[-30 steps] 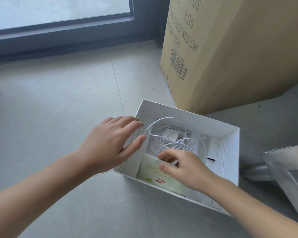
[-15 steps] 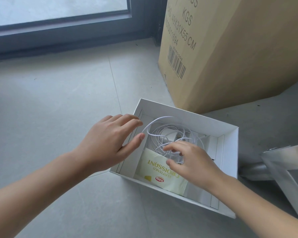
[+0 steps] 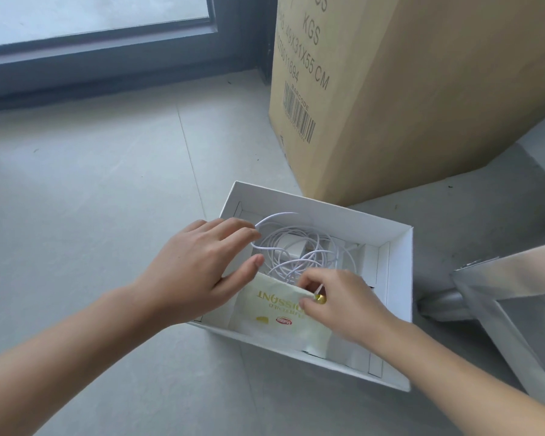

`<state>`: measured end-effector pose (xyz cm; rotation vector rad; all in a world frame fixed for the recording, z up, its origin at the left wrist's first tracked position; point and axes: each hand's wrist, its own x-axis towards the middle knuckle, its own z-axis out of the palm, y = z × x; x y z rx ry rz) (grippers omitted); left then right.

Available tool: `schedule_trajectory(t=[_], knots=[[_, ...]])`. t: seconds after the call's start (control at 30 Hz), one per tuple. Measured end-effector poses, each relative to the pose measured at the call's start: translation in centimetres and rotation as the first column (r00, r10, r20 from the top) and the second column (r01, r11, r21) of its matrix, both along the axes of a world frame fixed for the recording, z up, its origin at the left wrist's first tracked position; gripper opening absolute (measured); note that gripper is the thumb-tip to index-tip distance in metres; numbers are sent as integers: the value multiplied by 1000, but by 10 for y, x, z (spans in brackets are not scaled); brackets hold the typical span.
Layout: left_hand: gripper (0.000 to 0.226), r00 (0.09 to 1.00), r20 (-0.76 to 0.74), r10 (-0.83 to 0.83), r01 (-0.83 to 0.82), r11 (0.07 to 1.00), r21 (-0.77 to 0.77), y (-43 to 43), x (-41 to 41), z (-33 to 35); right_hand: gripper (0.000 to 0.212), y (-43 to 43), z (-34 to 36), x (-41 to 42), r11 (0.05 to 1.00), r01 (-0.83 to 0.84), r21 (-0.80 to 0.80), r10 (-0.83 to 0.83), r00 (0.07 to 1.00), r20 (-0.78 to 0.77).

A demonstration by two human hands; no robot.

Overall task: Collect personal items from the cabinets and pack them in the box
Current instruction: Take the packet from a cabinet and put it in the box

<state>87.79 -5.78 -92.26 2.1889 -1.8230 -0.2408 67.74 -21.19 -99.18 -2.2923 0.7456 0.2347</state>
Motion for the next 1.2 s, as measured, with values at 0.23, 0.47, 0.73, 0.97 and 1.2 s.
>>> schedule_trajectory(t=[0.23, 0.47, 0.73, 0.97, 1.2], knots=[[46, 998, -24, -51, 51, 999, 3, -11, -11, -4, 9, -58, 39, -9, 995, -35, -92, 32, 999, -29], [48, 996, -46, -73, 73, 997, -9, -19, -12, -3, 35, -62, 36, 10, 923, -362, -131, 318, 908, -272], [45, 997, -51, -51, 51, 999, -8, -14, -8, -5, 34, -66, 18, -3, 949, -283, -142, 265, 955, -129], [49, 999, -40, -12, 14, 999, 45, -14, -4, -14, 42, -59, 29, -5, 997, -55, -48, 58, 997, 55], [47, 1000, -2, 15, -14, 997, 71, -14, -4, -18, 63, -48, 34, 3, 998, -28, -56, 36, 989, 142]])
